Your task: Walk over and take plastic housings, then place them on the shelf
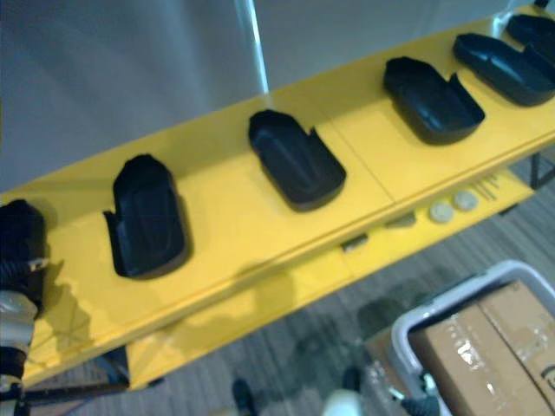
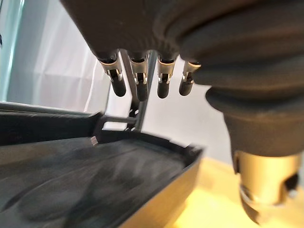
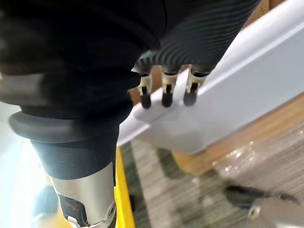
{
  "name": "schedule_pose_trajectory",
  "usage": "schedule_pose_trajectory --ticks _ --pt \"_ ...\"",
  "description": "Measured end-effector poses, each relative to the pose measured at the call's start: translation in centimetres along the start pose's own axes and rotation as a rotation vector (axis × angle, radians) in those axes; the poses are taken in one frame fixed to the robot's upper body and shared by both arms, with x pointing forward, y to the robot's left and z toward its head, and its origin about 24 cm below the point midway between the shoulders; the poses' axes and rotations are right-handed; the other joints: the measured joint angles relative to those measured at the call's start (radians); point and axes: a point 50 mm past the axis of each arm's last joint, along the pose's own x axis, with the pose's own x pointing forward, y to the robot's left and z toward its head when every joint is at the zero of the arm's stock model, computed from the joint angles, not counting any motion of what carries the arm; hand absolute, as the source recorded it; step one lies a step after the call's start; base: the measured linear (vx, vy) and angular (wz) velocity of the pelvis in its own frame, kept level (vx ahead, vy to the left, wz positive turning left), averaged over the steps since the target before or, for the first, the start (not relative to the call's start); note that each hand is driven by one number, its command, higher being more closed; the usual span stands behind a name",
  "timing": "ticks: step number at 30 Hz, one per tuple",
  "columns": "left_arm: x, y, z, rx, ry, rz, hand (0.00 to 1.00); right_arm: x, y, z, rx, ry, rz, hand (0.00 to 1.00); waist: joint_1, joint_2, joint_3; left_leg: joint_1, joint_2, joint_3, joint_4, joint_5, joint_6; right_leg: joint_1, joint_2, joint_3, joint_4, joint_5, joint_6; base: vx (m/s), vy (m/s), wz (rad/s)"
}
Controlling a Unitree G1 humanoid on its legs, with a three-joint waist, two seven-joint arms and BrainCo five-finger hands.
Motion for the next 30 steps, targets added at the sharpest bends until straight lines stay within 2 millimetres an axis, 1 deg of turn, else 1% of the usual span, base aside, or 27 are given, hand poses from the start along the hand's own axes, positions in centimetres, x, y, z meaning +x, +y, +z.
schedule_pose_trajectory --ticks 3,7,9,10,11,12,13,15,16,17,18,19,20,21,22,24,25,26,27,28,30 --pt "0.1 0.9 1.2 -0.055 -0.063 0.081 0.00 -0.4 0.7 -0.4 0.004 0.012 0.012 0.00 0.008 -0.003 -0.012 0.003 0.000 -0.022 0.000 0.000 0.000 0.016 -0.001 -0.020 0.000 -0.003 0.001 -0.01 -0.005 0.16" --pt "0.0 2.9 4.2 -0.151 -0.197 0.190 0.00 -1.2 1.5 -1.2 0.016 0.044 0.006 0.00 0.020 -0.009 -0.045 0.005 0.000 -0.047 -0.001 0.000 0.000 0.049 -0.002 -0.053 -0.017 -0.004 0.001 0.02 -0.003 0.21" --pt "-0.5 4.4 6.5 -0.258 -0.301 0.241 0.00 -1.5 1.9 -1.5 0.020 0.057 -0.001 0.00 0.035 -0.007 -0.082 -0.010 0.000 -0.055 -0.005 0.000 -0.001 0.051 -0.002 -0.068 -0.024 -0.005 0.001 0.02 -0.002 0.17" --pt "-0.7 4.8 7.2 -0.297 -0.328 0.252 0.00 -1.6 2.0 -1.6 0.019 0.058 0.000 0.00 0.035 -0.006 -0.091 -0.014 0.000 -0.062 -0.006 0.000 -0.001 0.053 -0.002 -0.074 -0.027 -0.005 0.001 0.03 -0.007 0.29" --pt "-1.2 5.7 8.5 -0.382 -0.389 0.266 0.00 -1.6 2.2 -1.5 0.023 0.060 -0.010 0.00 0.036 -0.006 -0.096 -0.013 -0.001 -0.078 -0.006 0.000 -0.002 0.071 -0.002 -0.090 -0.032 -0.004 0.002 0.02 -0.009 0.35" --pt "-1.7 6.4 9.4 -0.420 -0.440 0.285 0.00 -1.7 2.3 -1.6 0.027 0.066 -0.018 0.00 0.038 -0.006 -0.108 -0.013 0.000 -0.089 -0.006 0.000 -0.002 0.085 -0.001 -0.105 -0.036 -0.005 0.001 0.02 -0.009 0.30" --pt "-2.0 6.9 9.5 -0.445 -0.456 0.297 0.00 -1.6 2.3 -1.6 0.028 0.068 -0.025 0.00 0.041 -0.006 -0.118 -0.014 0.000 -0.090 -0.006 0.000 -0.002 0.085 -0.001 -0.107 -0.036 -0.005 0.001 0.01 -0.006 0.16" --pt "-2.9 9.1 10.0 -0.556 -0.510 0.344 0.00 -1.4 2.5 -1.4 0.044 0.072 -0.041 0.00 0.052 -0.005 -0.136 -0.011 -0.001 -0.104 -0.006 0.000 -0.002 0.103 -0.001 -0.129 -0.043 -0.005 0.001 0.03 -0.009 0.19" --pt "-3.2 9.7 10.1 -0.573 -0.526 0.360 0.00 -1.4 2.5 -1.4 0.051 0.074 -0.051 0.00 0.054 -0.005 -0.136 -0.010 -0.001 -0.113 -0.006 0.001 -0.003 0.112 -0.001 -0.136 -0.044 -0.005 0.001 0.00 -0.011 0.34" --pt "-3.9 10.8 9.7 -0.611 -0.540 0.393 0.00 -1.5 2.6 -1.5 0.071 0.086 -0.068 0.00 0.065 -0.004 -0.148 -0.014 -0.002 -0.127 -0.006 0.001 -0.003 0.117 -0.001 -0.155 -0.045 -0.005 0.001 0.00 -0.008 0.38" --pt "-4.4 11.6 8.9 -0.632 -0.539 0.424 0.00 -1.4 2.7 -1.5 0.076 0.096 -0.076 0.00 0.074 -0.003 -0.157 -0.013 -0.003 -0.141 -0.006 0.001 -0.003 0.131 -0.002 -0.169 -0.045 -0.005 0.001 0.01 -0.005 0.34" --pt "-4.7 11.7 8.4 -0.634 -0.532 0.433 0.00 -1.4 2.7 -1.5 0.077 0.103 -0.079 0.00 0.079 -0.003 -0.163 -0.012 -0.004 -0.148 -0.006 0.001 -0.003 0.139 -0.003 -0.180 -0.046 -0.005 0.000 0.01 -0.003 0.41" --pt "-5.1 11.7 7.4 -0.638 -0.507 0.446 0.00 -1.4 2.8 -1.6 0.078 0.119 -0.081 0.00 0.092 -0.002 -0.176 -0.013 -0.007 -0.163 -0.006 -0.002 0.002 0.150 -0.005 -0.193 -0.046 -0.007 -0.002 0.00 0.004 0.30" --pt "-5.5 11.7 6.1 -0.636 -0.468 0.457 0.00 -1.1 3.0 -1.6 0.079 0.139 -0.073 0.00 0.112 -0.004 -0.190 -0.014 -0.009 -0.167 -0.006 -0.005 0.006 0.153 -0.007 -0.208 -0.047 -0.007 -0.003 -0.01 0.005 0.25" --pt "-5.7 11.6 5.5 -0.648 -0.445 0.456 0.00 -1.0 3.0 -1.6 0.070 0.147 -0.069 0.00 0.121 -0.006 -0.194 -0.014 -0.010 -0.171 -0.007 -0.005 0.007 0.157 -0.007 -0.213 -0.048 -0.008 -0.004 -0.02 0.001 0.27" --pt "-6.2 11.4 3.1 -0.637 -0.357 0.472 0.00 -0.6 3.5 -1.5 0.055 0.165 -0.041 0.00 0.137 -0.009 -0.194 -0.016 -0.014 -0.197 -0.007 -0.005 0.007 0.183 -0.008 -0.250 -0.051 -0.011 -0.009 -0.04 -0.007 0.42" --pt "-6.4 11.3 2.5 -0.628 -0.337 0.478 0.00 -0.5 3.6 -1.6 0.060 0.179 -0.033 0.00 0.146 -0.010 -0.195 -0.017 -0.014 -0.198 -0.007 -0.004 0.008 0.186 -0.009 -0.259 -0.051 -0.014 -0.014 -0.05 -0.011 0.37" --pt "-6.6 11.3 1.5 -0.619 -0.301 0.488 0.00 -0.3 3.7 -1.8 0.073 0.207 -0.017 0.00 0.160 -0.023 -0.205 -0.027 -0.015 -0.203 -0.006 -0.002 0.007 0.187 -0.009 -0.272 -0.052 -0.023 -0.015 -0.03 -0.013 0.30" --pt "-6.6 11.2 1.3 -0.619 -0.290 0.487 0.00 -0.3 3.7 -1.9 0.083 0.222 -0.011 0.00 0.168 -0.027 -0.210 -0.036 -0.016 -0.206 -0.006 0.000 0.005 0.186 -0.010 -0.284 -0.052 -0.029 -0.009 -0.04 -0.022 0.50" --pt "-6.5 11.0 0.7 -0.628 -0.260 0.472 0.00 -0.1 3.6 -2.2 0.105 0.248 -0.013 0.00 0.178 -0.038 -0.213 -0.048 -0.014 -0.211 -0.007 0.007 0.008 0.186 -0.009 -0.303 -0.050 -0.032 -0.006 -0.04 -0.031 0.50" --pt "-6.4 9.5 -1.6 -0.578 -0.152 0.423 0.00 0.4 3.1 -2.1 0.151 0.256 -0.038 0.00 0.198 -0.044 -0.211 -0.050 -0.012 -0.211 -0.007 0.024 0.007 0.194 -0.009 -0.321 -0.049 -0.034 -0.008 -0.02 -0.023 0.31"
